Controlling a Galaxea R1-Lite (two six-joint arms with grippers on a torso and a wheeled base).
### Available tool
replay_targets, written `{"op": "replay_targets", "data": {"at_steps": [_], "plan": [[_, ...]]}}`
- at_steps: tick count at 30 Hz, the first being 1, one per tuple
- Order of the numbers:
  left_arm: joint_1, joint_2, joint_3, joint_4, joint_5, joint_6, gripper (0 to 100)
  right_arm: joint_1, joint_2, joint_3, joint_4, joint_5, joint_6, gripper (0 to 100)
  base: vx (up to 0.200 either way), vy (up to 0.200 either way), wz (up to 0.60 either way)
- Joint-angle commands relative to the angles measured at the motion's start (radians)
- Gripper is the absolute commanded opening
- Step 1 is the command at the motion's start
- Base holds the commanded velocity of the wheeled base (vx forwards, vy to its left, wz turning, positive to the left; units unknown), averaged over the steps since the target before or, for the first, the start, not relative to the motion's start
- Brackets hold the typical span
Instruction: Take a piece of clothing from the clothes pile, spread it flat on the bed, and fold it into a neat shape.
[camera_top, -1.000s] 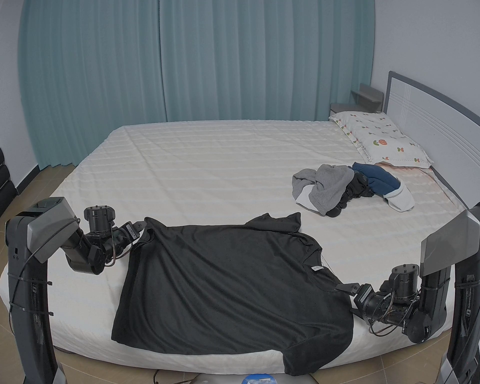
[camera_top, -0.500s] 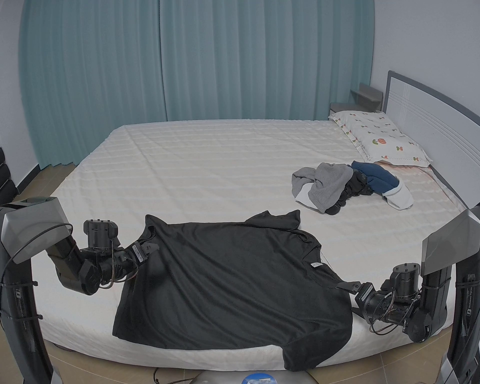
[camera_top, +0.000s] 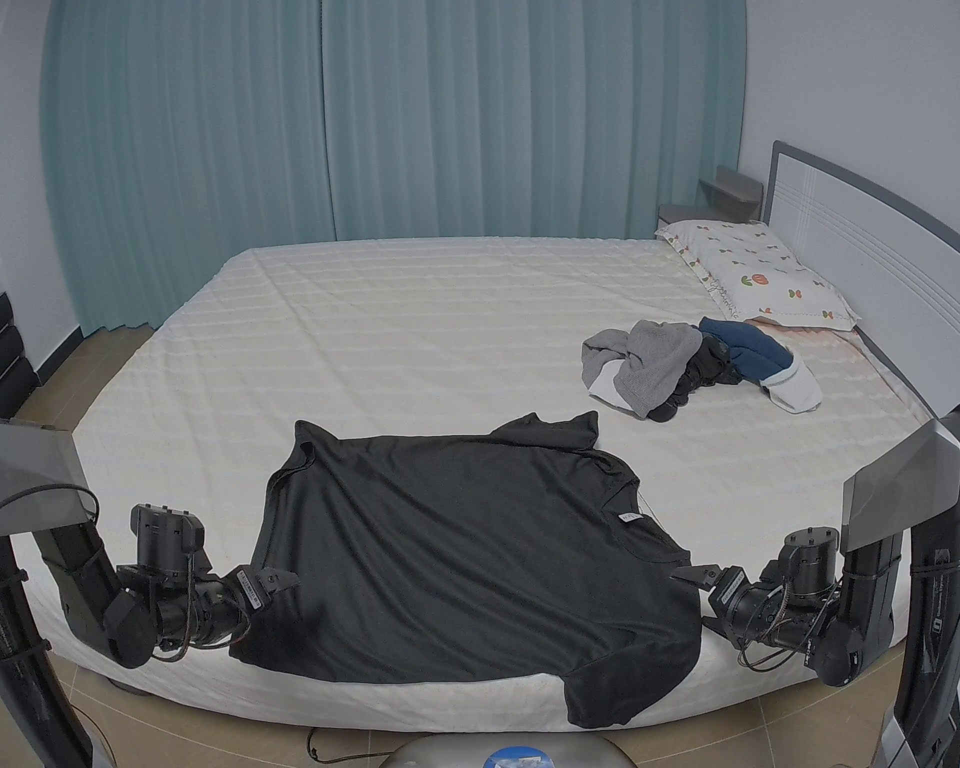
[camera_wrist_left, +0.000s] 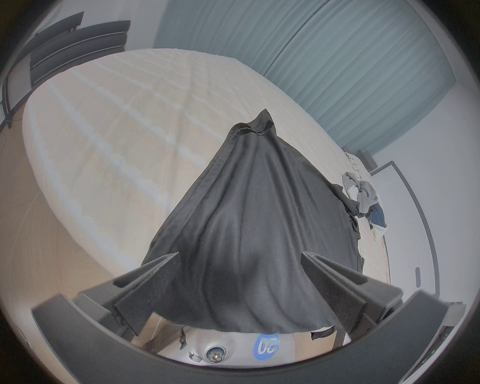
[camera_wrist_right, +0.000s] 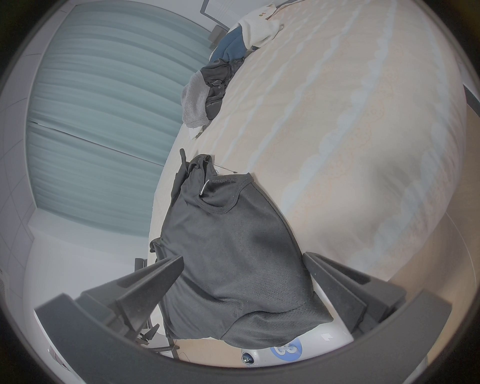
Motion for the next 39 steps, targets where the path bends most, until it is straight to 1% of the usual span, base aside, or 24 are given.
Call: {"op": "replay_targets", "data": {"at_steps": [1, 2, 4, 6, 9, 15, 18, 22, 23, 26, 28, 30, 34, 39], "plan": [[0.021, 0.021, 0.068, -0.051, 0.006, 0.002, 100, 0.002, -0.001, 0.000, -0.012, 0.001, 0.003, 100, 0.000, 0.000, 0.00], [0.024, 0.024, 0.071, -0.058, 0.011, 0.004, 100, 0.002, -0.001, 0.000, -0.012, 0.001, 0.003, 100, 0.000, 0.000, 0.00], [0.030, 0.037, 0.088, -0.075, 0.045, 0.015, 100, 0.002, 0.001, 0.000, -0.012, 0.001, 0.001, 100, 0.000, 0.000, 0.00], [0.039, 0.047, 0.105, -0.077, 0.062, 0.041, 100, 0.002, 0.001, 0.000, -0.012, 0.001, 0.001, 100, 0.000, 0.000, 0.00], [0.064, 0.084, 0.114, -0.084, 0.071, 0.062, 100, 0.002, 0.001, 0.002, -0.012, 0.001, 0.001, 100, 0.000, 0.000, 0.00], [0.067, 0.139, 0.140, -0.138, 0.080, 0.056, 100, 0.002, -0.002, 0.002, -0.012, 0.001, 0.003, 100, 0.000, 0.000, 0.00], [0.068, 0.170, 0.143, -0.196, 0.080, 0.052, 100, 0.000, -0.002, 0.000, -0.012, 0.003, 0.005, 100, 0.000, 0.000, 0.00], [0.067, 0.201, 0.148, -0.210, 0.080, 0.052, 100, 0.000, -0.002, 0.000, -0.012, 0.001, 0.005, 100, 0.000, 0.000, 0.00], [0.067, 0.210, 0.148, -0.216, 0.081, 0.055, 0, 0.000, -0.002, 0.000, -0.012, 0.001, 0.005, 100, 0.000, 0.000, 0.00], [0.067, 0.219, 0.151, -0.236, 0.091, 0.055, 0, 0.000, -0.002, 0.002, -0.012, 0.001, 0.005, 100, 0.000, 0.000, 0.00], [0.067, 0.218, 0.171, -0.265, 0.137, 0.065, 0, 0.000, -0.002, 0.002, -0.012, 0.001, 0.005, 100, 0.000, 0.000, 0.00], [0.067, 0.213, 0.189, -0.273, 0.160, 0.081, 0, 0.000, -0.004, 0.002, -0.012, 0.001, 0.006, 100, 0.000, 0.000, 0.00], [0.070, 0.207, 0.241, -0.281, 0.187, 0.170, 0, -0.006, -0.008, 0.000, -0.012, -0.004, 0.003, 100, 0.000, 0.000, 0.00], [0.091, 0.195, 0.272, -0.299, 0.197, 0.211, 0, -0.006, -0.033, 0.008, -0.012, -0.028, -0.005, 100, 0.000, 0.000, 0.00]]}}
